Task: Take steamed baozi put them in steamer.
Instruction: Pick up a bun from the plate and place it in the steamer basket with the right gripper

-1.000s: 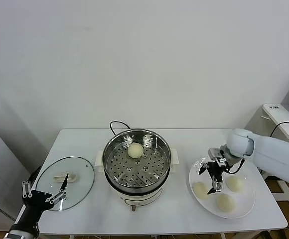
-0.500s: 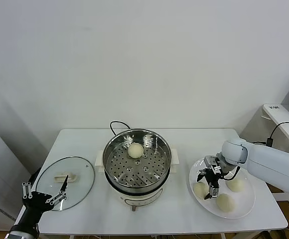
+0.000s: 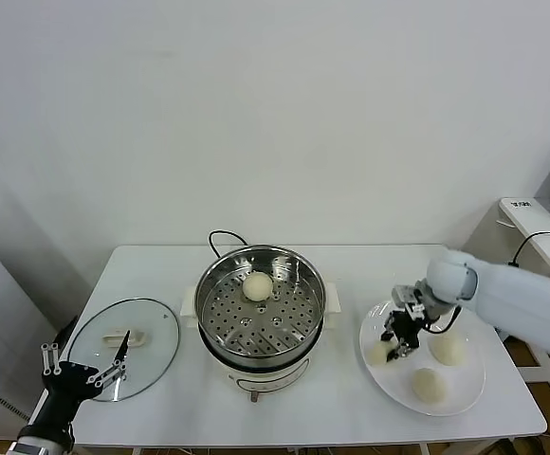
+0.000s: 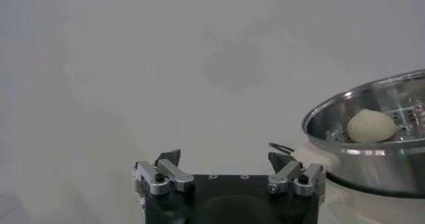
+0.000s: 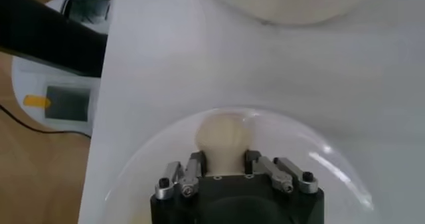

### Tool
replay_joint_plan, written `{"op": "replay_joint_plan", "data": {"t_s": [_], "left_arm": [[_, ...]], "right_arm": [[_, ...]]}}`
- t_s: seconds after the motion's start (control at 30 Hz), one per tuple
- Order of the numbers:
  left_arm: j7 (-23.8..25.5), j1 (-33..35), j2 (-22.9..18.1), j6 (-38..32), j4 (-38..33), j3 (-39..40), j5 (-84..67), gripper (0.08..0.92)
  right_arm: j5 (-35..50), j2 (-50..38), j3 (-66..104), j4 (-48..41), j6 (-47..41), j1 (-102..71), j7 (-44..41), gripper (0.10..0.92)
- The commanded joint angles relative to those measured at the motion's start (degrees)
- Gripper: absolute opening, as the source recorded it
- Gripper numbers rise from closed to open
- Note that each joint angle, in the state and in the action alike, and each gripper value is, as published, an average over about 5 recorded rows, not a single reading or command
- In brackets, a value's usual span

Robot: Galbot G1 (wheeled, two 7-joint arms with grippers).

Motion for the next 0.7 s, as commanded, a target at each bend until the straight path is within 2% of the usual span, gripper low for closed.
{"op": "replay_joint_plan", "data": {"t_s": [0.03, 0.17, 0.27, 0.43, 0.7], "left_arm": [[0.0, -0.1, 0.0, 0.2, -0.5, 0.0, 0.0, 0.823], [0.0, -0.1, -0.1, 0.3, -0.9, 0.0, 0.0, 0.823], [0.0, -0.3, -0.1, 0.4, -1.0, 0.1, 0.0, 0.823], [0.0, -0.6, -0.2, 0.5, -1.1, 0.3, 0.0, 0.823], [0.0, -0.3, -0.8, 0.2, -1.1, 0.0, -0.3, 0.823]], "right_arm": [[20.3, 6.5, -17.7, 0.6, 1.4, 30.1, -3.8, 0.340], [27.8, 11.5, -17.4, 2.4, -1.0, 33.8, -4.2, 0.340], [30.5, 14.8, -14.4, 5.2, -5.0, 32.1, -1.4, 0.340], [29.4, 21.3, -8.5, 7.4, -11.0, 23.3, 5.4, 0.342], [28.1, 33.3, -3.0, 3.0, -16.2, 9.3, 15.3, 0.340]]}}
